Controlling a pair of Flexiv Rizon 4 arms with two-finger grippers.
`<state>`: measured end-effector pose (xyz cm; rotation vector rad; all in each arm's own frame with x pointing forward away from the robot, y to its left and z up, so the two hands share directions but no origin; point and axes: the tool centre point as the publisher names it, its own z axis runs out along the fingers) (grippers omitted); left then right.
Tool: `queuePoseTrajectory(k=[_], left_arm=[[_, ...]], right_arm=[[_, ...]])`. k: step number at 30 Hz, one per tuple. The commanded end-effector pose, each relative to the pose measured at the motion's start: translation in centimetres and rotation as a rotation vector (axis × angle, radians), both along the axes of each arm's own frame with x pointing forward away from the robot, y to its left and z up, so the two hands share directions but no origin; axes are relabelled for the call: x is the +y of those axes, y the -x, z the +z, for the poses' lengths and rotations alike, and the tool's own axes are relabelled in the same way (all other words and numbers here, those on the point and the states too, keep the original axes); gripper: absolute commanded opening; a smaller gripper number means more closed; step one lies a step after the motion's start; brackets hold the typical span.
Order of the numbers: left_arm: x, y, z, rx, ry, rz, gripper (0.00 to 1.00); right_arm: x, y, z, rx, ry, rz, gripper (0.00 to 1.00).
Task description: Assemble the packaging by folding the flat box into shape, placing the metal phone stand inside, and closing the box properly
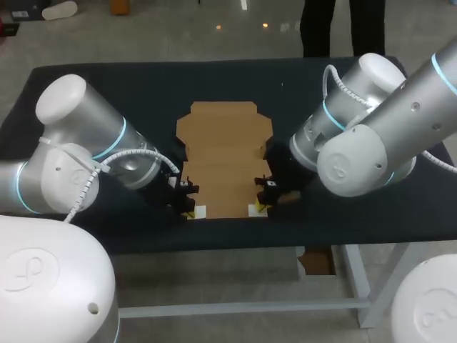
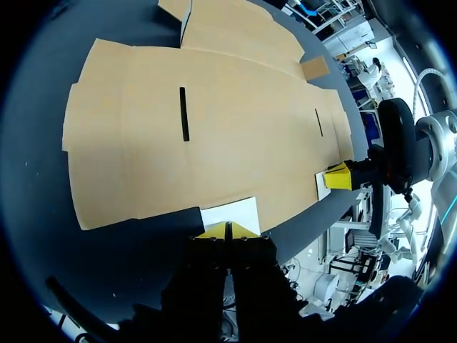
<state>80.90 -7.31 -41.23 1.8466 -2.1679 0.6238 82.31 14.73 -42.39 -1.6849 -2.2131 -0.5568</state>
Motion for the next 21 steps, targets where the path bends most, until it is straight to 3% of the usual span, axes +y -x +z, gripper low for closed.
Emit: queuePoseTrajectory(k=[1, 21], left_arm=[[-0.2, 0.3, 0.2, -0.015, -0.009, 0.003, 0.00], [1.7, 0.7, 5.2, -0.090, 0.014, 0.045, 0.00]], right_arm=[[-0.2, 0.4, 0.4, -0.034, -0.008, -0.011, 0.00], [-4.1, -0.7, 4.9, -0.117, -0.160, -0.040, 0.00]])
